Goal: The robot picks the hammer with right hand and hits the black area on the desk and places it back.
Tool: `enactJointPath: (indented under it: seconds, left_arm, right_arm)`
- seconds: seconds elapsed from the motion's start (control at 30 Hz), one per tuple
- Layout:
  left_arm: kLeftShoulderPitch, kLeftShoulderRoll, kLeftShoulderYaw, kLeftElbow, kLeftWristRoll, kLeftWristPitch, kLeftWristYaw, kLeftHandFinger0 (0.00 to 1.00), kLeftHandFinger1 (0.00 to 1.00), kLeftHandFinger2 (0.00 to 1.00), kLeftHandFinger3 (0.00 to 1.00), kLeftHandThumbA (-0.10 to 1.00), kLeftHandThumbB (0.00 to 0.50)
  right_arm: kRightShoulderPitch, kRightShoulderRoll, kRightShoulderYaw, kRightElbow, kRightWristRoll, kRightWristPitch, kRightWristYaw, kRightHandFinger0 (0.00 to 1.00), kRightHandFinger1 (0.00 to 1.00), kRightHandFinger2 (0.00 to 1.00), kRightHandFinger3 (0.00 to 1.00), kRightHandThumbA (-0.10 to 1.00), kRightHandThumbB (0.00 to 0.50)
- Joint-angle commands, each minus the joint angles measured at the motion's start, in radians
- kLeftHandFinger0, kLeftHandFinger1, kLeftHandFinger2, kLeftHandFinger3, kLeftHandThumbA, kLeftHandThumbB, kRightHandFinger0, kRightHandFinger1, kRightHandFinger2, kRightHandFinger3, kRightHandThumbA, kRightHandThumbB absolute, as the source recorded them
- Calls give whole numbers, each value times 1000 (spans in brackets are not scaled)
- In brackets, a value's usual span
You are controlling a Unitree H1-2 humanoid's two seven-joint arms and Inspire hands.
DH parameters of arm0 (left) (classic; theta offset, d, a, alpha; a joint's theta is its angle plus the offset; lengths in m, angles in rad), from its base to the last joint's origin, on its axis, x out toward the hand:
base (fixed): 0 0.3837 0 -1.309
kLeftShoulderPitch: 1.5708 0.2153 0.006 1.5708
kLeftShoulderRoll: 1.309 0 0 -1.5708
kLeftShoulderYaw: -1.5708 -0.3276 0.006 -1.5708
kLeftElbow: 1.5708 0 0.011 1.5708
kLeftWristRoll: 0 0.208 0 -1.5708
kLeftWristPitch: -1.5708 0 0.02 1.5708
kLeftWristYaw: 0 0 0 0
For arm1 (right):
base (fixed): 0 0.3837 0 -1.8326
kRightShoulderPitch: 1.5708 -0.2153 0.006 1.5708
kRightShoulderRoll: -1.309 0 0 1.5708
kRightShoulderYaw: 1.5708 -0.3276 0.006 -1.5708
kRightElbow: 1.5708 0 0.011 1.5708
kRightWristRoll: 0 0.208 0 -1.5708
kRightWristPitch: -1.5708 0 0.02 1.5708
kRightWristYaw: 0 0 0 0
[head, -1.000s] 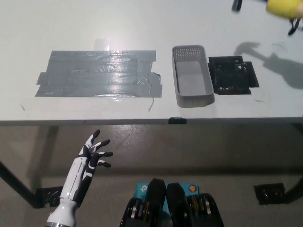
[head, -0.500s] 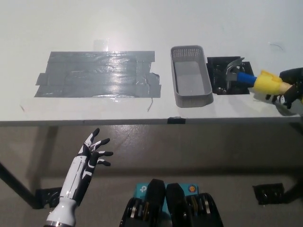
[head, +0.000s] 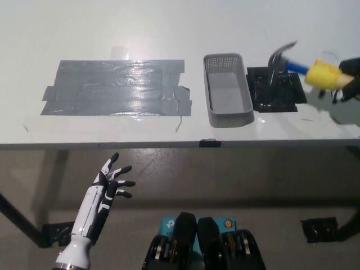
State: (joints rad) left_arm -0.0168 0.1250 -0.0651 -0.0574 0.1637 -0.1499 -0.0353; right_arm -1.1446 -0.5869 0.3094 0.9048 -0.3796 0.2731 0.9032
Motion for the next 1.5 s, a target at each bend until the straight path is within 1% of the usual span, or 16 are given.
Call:
enactJointPath:
  seconds: [0.0,0.17,0.3,0.37,0.4,0.43,0.47,0.5,0.53,0.63,0.77,0.93,1.07,1.2,1.33,1.47]
  left_arm:
    - [-11,11,0,-21,-8,-40,-8,561,658,820,1000,1000,22]
    - [-5,10,-1,-28,0,-34,-6,558,654,816,1000,1000,30]
    - [-6,11,-3,-33,0,-28,-9,560,653,819,1000,1000,24]
    - [-6,14,-1,-32,4,-32,-7,558,650,817,1000,1000,25]
    - [-7,14,-1,-30,4,-36,-6,555,644,812,1000,1000,22]
    - [-6,16,-2,-27,8,-44,-5,554,641,809,1000,1000,22]
    - [-5,16,-2,-27,8,-45,-5,552,638,806,1000,1000,23]
    - [-7,15,-3,-25,7,-46,-5,550,634,803,1000,1000,18]
    - [-6,14,-2,-27,1,-42,-7,551,635,802,1000,1000,20]
    - [-6,15,1,-32,-3,-37,-8,553,634,797,1000,1000,22]
    - [-7,16,1,-26,10,-48,-1,541,618,774,1000,1000,25]
    - [-6,12,2,-34,-2,-31,-6,541,617,768,1000,1000,33]
    - [-2,13,2,-38,-8,-25,-10,549,607,754,1000,1000,42]
    - [-4,12,4,-31,-8,-35,-6,549,608,752,1000,1000,37]
    - [-6,12,5,-36,11,-32,3,553,641,800,1000,1000,24]
    - [-21,8,10,-27,-2,-40,5,724,868,937,1000,1000,35]
  right_arm:
    - [-164,0,-186,103,226,69,51,30,495,805,932,-100,148]
    - [-140,45,-285,182,249,26,-16,2,414,788,937,-100,183]
    - [-96,81,-320,217,229,-31,-126,0,289,608,624,-100,205]
    - [-61,113,-391,239,274,53,-169,20,319,666,700,-100,139]
    - [-53,122,-422,249,292,88,-183,142,415,814,949,-100,146]
    - [-30,132,-434,252,294,110,-184,382,640,1000,1000,-64,155]
    - [-27,133,-438,249,290,114,-184,315,525,829,1000,-35,149]
    - [-18,134,-443,273,297,117,-162,940,1000,1000,1000,268,178]
    - [-8,138,-439,286,293,105,-161,1000,1000,1000,1000,497,254]
    - [10,159,-411,278,259,23,-248,1000,1000,1000,1000,738,322]
    - [28,179,-469,246,301,-55,-374,1000,1000,1000,1000,745,283]
    - [36,181,-490,231,297,-181,-534,1000,1000,1000,1000,848,350]
    - [65,181,-495,136,266,-242,-681,1000,1000,1000,1000,935,311]
    - [67,166,-498,77,225,-334,-835,1000,1000,1000,1000,1000,371]
    - [45,147,-520,22,196,-384,-991,1000,1000,1000,1000,1000,353]
    - [34,124,-559,-109,155,-422,-1129,1000,1000,1000,1000,1000,379]
